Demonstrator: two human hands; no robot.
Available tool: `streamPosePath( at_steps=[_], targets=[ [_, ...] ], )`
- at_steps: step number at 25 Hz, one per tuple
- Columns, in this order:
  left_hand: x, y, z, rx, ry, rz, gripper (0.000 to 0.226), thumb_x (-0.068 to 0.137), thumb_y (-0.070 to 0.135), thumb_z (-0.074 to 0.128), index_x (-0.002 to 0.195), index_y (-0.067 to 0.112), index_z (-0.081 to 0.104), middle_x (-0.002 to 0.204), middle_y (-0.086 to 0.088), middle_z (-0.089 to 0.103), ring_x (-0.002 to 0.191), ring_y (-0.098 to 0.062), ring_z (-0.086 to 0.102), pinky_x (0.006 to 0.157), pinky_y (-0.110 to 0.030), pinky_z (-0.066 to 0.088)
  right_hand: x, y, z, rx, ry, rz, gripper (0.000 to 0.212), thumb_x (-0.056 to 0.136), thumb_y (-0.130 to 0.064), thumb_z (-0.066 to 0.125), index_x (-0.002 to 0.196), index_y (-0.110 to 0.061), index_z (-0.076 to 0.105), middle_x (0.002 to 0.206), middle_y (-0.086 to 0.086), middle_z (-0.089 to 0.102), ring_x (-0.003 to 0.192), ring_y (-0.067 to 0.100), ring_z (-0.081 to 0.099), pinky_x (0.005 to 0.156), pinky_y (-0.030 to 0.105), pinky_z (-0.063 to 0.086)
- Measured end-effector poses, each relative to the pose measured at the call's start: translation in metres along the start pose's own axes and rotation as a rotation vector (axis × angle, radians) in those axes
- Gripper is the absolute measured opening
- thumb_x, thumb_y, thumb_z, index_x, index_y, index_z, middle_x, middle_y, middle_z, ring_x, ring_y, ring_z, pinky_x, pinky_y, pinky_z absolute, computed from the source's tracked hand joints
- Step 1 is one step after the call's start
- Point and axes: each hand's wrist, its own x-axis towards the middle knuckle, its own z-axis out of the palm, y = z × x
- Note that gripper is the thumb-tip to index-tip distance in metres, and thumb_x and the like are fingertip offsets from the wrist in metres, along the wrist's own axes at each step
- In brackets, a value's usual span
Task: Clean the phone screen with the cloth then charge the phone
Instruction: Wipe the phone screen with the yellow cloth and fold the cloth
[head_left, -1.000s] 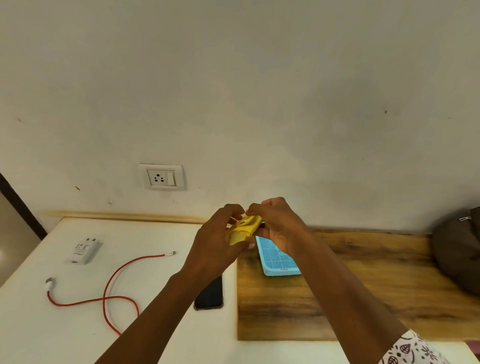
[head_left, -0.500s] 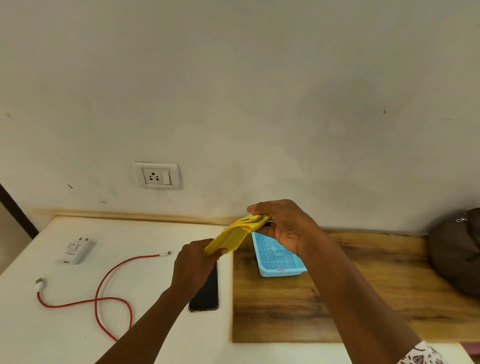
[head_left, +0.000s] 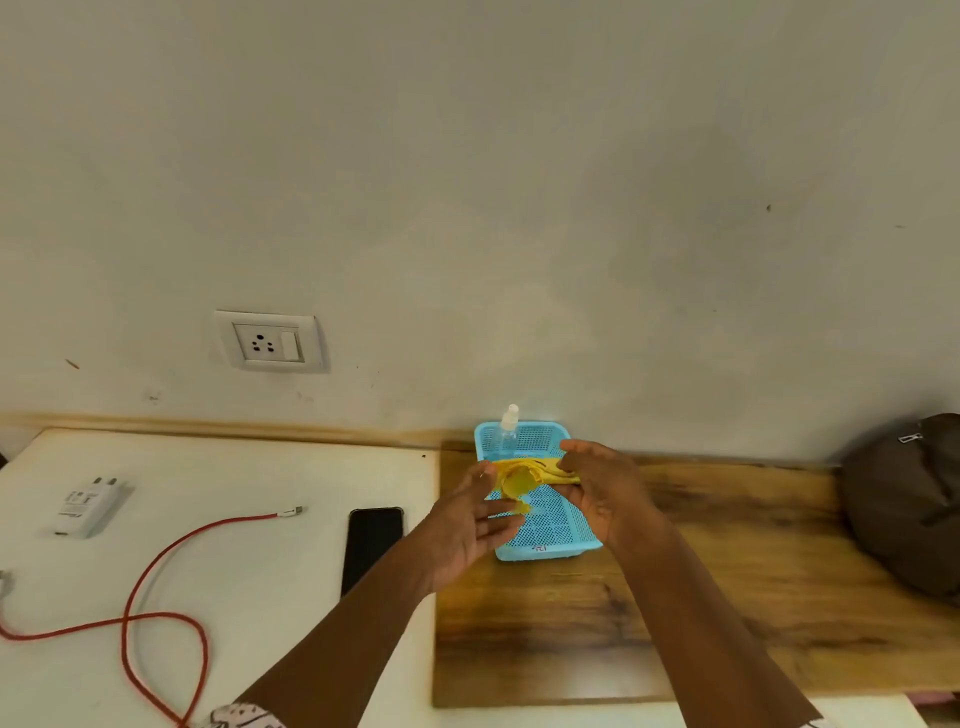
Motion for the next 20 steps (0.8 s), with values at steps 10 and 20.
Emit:
streamPosePath(
  at_steps=[10, 20],
  targets=[
    [0.055, -0.029, 0.008, 0.047, 0.107, 0.103, 0.068, 0.079, -0.001, 0.067, 0.133, 0.025, 0.036, 0.130, -0.010, 0.049, 0.103, -0.022, 0.060, 0.069, -0.028, 0.058, 0.041, 0.083, -0.037, -0.093, 0.121, 0.033, 0.044, 0.076, 0.018, 0.048, 0.105, -0.014, 0.059, 0.119, 0.016, 0.057, 0.104, 0.036, 0.058, 0.079, 0.046, 0.055],
    [0.059, -0.070, -0.004, 1.183, 0.154, 0.306, 0.047, 0.076, 0.011, 0.073, 0.119, 0.013, 0.054, 0.129, -0.009, 0.052, 0.116, -0.024, 0.051, 0.095, -0.030, 0.048, 0.035, 0.112, -0.052, -0.869, 0.044, -0.294, 0.025, 0.080, -0.007, 0.066, 0.104, -0.009, 0.064, 0.118, 0.014, 0.058, 0.115, 0.028, 0.052, 0.091, 0.031, 0.045]
  ],
)
